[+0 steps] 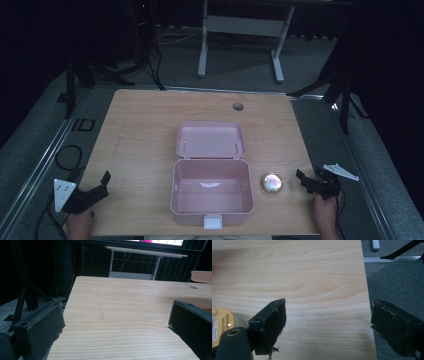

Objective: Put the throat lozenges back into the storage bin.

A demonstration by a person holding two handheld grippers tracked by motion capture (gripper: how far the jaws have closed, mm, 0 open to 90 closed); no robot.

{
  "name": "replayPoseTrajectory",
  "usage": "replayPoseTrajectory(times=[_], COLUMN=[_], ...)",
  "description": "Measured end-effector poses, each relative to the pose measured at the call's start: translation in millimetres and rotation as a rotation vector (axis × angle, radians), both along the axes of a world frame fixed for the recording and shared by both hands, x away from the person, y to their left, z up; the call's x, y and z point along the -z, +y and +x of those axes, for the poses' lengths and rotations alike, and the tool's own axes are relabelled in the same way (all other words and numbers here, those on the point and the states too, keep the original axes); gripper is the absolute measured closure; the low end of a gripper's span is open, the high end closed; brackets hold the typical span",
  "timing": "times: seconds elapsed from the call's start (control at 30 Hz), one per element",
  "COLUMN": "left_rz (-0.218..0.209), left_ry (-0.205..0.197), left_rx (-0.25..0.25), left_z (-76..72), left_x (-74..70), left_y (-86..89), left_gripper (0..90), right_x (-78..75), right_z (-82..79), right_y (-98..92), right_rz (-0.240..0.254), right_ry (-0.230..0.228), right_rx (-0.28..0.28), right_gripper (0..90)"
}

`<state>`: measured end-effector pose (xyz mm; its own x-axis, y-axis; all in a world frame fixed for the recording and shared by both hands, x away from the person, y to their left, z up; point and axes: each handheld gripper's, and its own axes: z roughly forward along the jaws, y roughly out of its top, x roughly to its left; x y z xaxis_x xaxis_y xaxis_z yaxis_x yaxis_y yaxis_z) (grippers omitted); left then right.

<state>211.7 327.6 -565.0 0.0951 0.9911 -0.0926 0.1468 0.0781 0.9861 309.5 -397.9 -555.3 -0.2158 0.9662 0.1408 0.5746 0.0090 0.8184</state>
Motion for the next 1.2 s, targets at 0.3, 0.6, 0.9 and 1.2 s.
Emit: replayPoseTrajectory(times=[0.3, 0.6, 0.9, 1.2], left_rz=[0.001, 0.0, -0.002, -0.001], left_ry=[0.003, 0.003, 0.004, 0.005], left_rx=[-0.001, 0.0, 0.001, 0.0], left_z=[0.3, 0.2, 0.2, 0.2], left_x=[-0.1, -0.1, -0.1, -0.2], left_y=[0.1, 0.1, 0.1, 0.0], left_gripper=[0.3, 0.4, 0.3, 0.3], right_x=[0.2, -11.8, -29.2, -41.5], right_z=[6.2, 5.9, 7.5, 8.4], right_y=[-3.7, -8.8, -0.9, 17.9], right_rz=[-0.039, -0.155, -0.331, -0.491], right_ry=[0.078, 0.165, 0.295, 0.44], right_rx=[-0.176, -0.44, -0.628, -0.767], right_gripper=[13.5, 13.2, 13.2, 13.8])
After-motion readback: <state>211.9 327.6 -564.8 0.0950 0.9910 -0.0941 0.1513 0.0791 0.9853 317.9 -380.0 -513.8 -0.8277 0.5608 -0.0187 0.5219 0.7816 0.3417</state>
